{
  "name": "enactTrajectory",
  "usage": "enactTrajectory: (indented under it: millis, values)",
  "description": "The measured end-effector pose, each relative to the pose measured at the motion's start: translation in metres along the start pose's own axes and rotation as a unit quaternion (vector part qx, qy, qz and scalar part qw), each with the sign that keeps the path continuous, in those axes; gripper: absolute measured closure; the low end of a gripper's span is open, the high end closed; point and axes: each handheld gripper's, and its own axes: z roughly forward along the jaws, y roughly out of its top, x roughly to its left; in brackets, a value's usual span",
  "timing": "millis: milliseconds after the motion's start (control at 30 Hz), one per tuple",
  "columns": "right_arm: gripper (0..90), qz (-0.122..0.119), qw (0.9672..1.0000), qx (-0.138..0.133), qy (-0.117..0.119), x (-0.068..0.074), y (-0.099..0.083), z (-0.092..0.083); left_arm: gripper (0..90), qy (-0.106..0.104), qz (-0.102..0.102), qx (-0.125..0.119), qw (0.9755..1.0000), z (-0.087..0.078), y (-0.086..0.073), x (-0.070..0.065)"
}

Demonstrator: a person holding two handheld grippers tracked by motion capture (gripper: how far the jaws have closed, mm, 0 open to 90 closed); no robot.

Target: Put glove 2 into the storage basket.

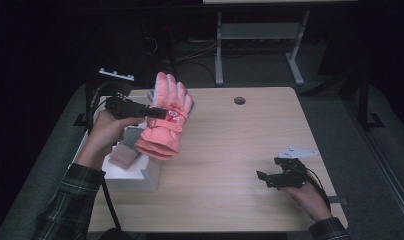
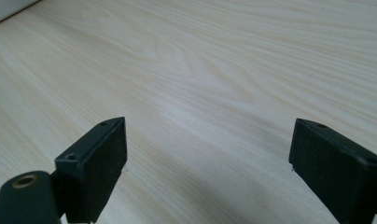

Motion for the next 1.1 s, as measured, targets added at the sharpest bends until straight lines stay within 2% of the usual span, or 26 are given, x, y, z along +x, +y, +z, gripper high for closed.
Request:
enactTrajectory:
  millis: [233,333,500,633,767,833,867,933,1000,1100]
  values:
    - [11.1,-0.002,1.0,-0.005,0.002,0.0,0.002,-0.001,58.7,0.022,-0.033,-0.029,0.9988,-0.031,-0.011,0.028]
    - [11.0,-0.003,1.0,-0.007,0.001,0.002,0.004,0.0,58.6,0.039,-0.038,-0.025,0.9983,-0.041,-0.015,0.037]
    - [11.0,-0.01,0.9999,-0.003,0.004,0.005,0.008,0.003,58.5,0.066,-0.06,-0.022,0.9958,-0.048,-0.027,0.055]
    - [11.0,-0.011,0.9999,-0.003,0.003,0.007,0.008,0.004,58.4,0.077,-0.077,-0.009,0.994,-0.043,-0.039,0.072]
    - [11.0,-0.011,0.9999,-0.004,0.003,0.007,0.008,0.004,58.2,0.085,-0.091,0.014,0.9921,-0.03,-0.051,0.087]
    - [11.1,-0.011,0.9999,-0.004,0.003,0.007,0.008,0.004,58.0,0.081,-0.097,0.021,0.9917,-0.023,-0.056,0.094]
    - [11.0,-0.011,0.9999,-0.004,0.003,0.007,0.008,0.004,57.9,0.082,-0.095,0.026,0.9917,-0.021,-0.058,0.097]
    - [11.0,-0.011,0.9999,-0.003,0.002,0.007,0.008,0.004,57.7,0.102,-0.09,0.043,0.9898,-0.014,-0.061,0.101]
    - [11.1,-0.011,0.9999,-0.004,0.002,0.007,0.008,0.004,57.7,0.111,-0.088,0.061,0.988,-0.008,-0.065,0.108]
    - [11.1,-0.012,0.9999,-0.006,0.002,0.006,0.008,0.003,57.5,0.093,-0.097,0.074,0.9882,0.004,-0.073,0.116]
